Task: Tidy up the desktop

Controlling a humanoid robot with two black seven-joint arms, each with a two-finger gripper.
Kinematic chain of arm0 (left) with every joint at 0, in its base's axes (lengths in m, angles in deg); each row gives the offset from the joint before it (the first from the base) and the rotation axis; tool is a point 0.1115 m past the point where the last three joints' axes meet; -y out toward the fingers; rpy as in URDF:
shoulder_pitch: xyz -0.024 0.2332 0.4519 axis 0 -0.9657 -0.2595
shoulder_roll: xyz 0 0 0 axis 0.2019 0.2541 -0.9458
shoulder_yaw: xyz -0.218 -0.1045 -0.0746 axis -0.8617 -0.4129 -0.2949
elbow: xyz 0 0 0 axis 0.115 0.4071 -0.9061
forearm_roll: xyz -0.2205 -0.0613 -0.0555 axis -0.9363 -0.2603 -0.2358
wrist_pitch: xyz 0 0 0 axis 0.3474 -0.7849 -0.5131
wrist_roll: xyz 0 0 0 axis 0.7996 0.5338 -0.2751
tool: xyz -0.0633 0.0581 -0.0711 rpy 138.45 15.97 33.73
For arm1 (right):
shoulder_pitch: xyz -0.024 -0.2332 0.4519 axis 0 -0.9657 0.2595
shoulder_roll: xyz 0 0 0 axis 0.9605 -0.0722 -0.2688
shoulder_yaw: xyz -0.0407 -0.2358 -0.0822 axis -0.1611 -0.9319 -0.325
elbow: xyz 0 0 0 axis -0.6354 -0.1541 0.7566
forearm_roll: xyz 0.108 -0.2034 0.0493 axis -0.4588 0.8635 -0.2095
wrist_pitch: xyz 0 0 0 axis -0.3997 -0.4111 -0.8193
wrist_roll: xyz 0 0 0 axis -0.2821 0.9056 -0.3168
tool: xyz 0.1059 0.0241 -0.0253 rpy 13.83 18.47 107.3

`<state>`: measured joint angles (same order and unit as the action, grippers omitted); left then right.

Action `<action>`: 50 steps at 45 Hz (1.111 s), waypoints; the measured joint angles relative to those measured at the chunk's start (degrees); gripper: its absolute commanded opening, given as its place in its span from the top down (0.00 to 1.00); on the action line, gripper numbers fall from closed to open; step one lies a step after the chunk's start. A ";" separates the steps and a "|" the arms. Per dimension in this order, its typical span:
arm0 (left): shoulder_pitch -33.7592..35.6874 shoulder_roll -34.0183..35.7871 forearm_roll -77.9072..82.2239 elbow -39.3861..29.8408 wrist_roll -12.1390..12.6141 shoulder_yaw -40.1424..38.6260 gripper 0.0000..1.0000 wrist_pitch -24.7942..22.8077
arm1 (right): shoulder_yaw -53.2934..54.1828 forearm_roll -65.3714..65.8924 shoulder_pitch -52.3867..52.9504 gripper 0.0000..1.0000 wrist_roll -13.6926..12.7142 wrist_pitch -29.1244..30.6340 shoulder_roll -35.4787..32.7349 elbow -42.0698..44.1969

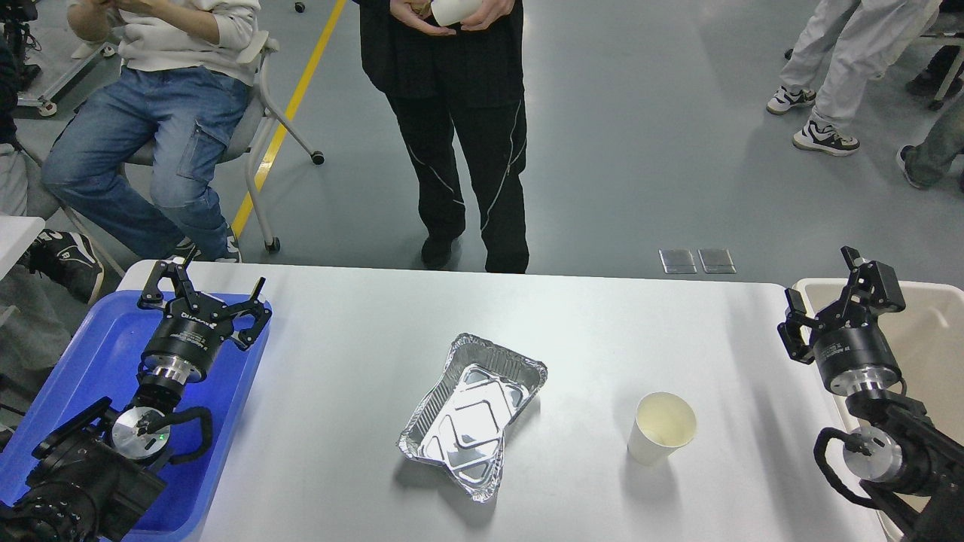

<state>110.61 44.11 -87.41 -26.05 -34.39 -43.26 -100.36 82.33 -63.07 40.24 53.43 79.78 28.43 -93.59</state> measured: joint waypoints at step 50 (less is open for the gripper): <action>0.00 0.00 0.00 -0.02 0.00 0.00 0.00 0.00 | -0.38 -0.60 0.99 0.00 -1.22 -0.17 -0.52 -0.06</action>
<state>110.61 44.11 -87.41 -26.06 -34.39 -43.26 -100.36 81.95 -63.67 41.23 52.20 79.61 27.91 -93.65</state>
